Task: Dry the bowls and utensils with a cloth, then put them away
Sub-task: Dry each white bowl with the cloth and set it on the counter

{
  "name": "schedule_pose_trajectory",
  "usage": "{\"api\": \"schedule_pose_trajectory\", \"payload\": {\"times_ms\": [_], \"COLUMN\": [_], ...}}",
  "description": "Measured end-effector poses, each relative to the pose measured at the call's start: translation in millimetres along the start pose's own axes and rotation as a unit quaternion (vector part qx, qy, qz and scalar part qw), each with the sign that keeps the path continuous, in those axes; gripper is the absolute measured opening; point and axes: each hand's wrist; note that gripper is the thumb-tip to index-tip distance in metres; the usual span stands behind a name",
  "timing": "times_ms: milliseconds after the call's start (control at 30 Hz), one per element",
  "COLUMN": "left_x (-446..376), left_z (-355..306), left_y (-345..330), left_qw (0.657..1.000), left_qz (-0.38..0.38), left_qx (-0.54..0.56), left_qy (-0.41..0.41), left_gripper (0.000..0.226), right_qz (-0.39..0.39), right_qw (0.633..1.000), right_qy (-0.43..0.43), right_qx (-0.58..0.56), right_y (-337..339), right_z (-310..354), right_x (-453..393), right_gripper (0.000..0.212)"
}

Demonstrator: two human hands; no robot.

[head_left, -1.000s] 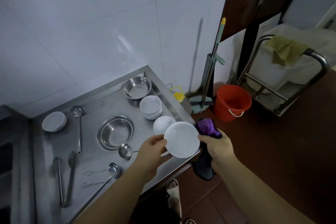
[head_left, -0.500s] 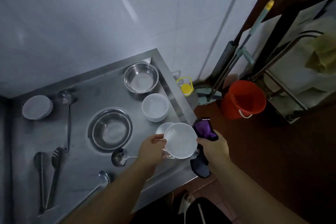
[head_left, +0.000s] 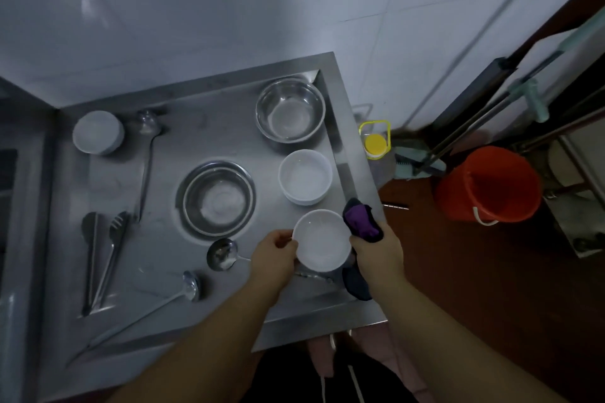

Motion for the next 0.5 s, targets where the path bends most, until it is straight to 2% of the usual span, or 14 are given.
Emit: {"api": "schedule_pose_trajectory", "payload": {"times_ms": [133,267,367,500], "left_x": [-4.4,-4.0,-2.0,-1.6], "left_z": [9.0,12.6,14.6,12.2], "left_y": [-0.6,-4.2,-8.8,-13.0], "left_qw": [1.000,0.999,0.999,0.997], "left_qz": [-0.011,-0.032,-0.042,-0.050], "left_qx": [-0.021,-0.024,-0.011,-0.048], "left_qy": [-0.008,-0.025,-0.017,-0.021], "left_gripper": [0.021,0.027,0.024,0.022], "right_qz": [0.041,0.049,0.057,0.065], "right_qw": [0.999,0.999,0.998,0.998], "right_qy": [-0.009,0.000,0.018,0.014], "right_qx": [0.010,0.012,0.009,0.017], "right_y": [-1.0,-0.5,0.4,2.7], "right_z": [-4.7,-8.9,-9.4,-7.6], "right_x": [-7.1,-10.5,-9.0,-9.4], "right_gripper": [0.031,0.027,0.028,0.031]}}
Point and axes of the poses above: each hand's wrist, its own x-axis away from the middle knuckle, its own y-axis out of the back of the hand, z = x × y, and after that the axes turned 7 degrees about -y, right-handed
